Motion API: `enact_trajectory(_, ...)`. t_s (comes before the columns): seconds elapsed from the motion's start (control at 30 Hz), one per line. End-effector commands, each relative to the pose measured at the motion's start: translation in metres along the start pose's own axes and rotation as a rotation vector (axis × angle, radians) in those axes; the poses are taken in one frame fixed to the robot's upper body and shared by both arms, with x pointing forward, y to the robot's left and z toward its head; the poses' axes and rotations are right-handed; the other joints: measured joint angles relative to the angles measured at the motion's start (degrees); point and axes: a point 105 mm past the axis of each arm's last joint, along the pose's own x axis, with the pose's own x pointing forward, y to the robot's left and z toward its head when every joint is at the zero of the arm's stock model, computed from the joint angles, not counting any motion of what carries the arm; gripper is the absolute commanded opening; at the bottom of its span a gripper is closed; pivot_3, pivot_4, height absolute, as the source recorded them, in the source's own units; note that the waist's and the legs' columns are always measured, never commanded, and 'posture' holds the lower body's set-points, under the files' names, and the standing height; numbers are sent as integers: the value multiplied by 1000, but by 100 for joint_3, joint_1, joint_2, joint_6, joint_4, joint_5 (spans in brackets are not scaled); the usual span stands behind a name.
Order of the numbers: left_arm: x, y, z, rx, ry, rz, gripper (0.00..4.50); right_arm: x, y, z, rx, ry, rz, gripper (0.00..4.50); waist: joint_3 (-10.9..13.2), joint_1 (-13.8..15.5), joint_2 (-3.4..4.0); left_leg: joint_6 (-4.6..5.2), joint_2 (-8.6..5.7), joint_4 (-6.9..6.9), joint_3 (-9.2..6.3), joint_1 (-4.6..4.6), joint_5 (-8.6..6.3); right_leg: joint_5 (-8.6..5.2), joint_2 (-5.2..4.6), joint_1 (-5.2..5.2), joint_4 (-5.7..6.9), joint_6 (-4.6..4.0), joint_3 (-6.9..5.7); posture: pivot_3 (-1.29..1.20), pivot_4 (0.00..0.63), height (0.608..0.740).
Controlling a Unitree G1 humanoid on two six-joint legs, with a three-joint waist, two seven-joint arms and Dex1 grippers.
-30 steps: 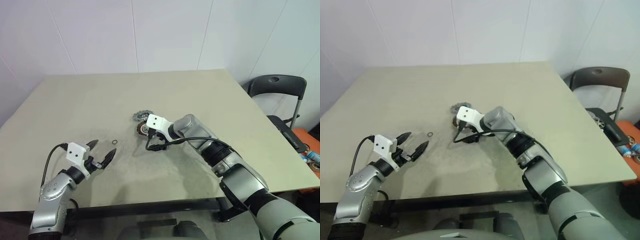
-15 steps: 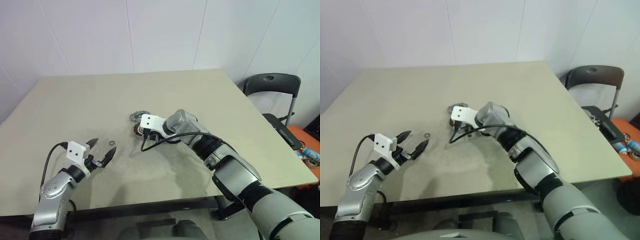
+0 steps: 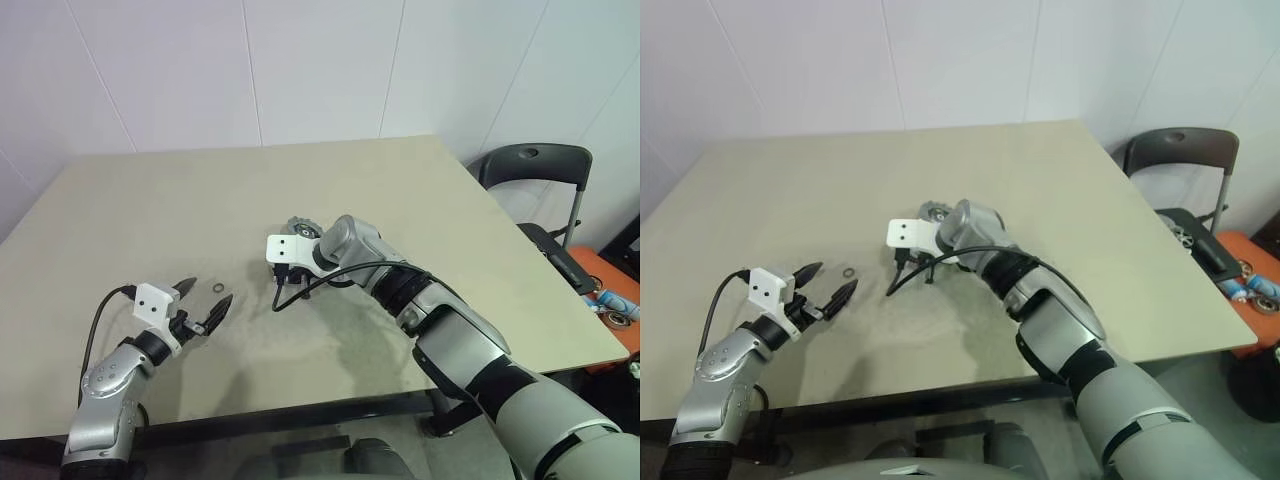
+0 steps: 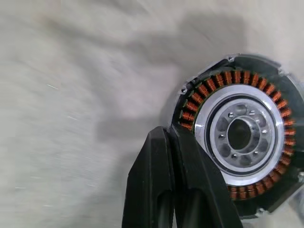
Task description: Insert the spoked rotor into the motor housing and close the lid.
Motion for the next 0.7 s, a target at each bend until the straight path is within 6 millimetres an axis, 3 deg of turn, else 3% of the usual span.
enact_trajectory(0.03, 1, 2, 10, 30, -41, 7, 4500, -23, 11, 30, -107, -111, 57, 20, -1, 11, -1, 0, 0, 0, -2, 0, 0, 0, 0, 0, 0, 0, -1, 0, 0, 740)
enact_trajectory(0.17, 1, 2, 10, 31, -39, 4, 4500, -36, 37, 25, -197, -133, 162, 20, -2, 52, -3, 1, -4, 1, -8, -1, -1, 0, -5, 6, -2, 1, -8, 0, 0, 740)
enact_trajectory(0.37, 2, 2, 12, 35, -39, 1, 4500, -40, 55, 3, -213, -93, 230, 20, -2, 81, -3, 0, -3, 5, -8, 4, 1, 0, -2, 8, -2, 0, -8, 0, 0, 740)
enact_trajectory(0.7, 3, 2, 13, 38, -41, -3, 4500, -37, 64, -5, -195, -97, 259, 20, -2, 142, -3, -2, -2, 7, -6, 7, 2, 0, 1, 8, 0, 0, -8, 0, 0, 740)
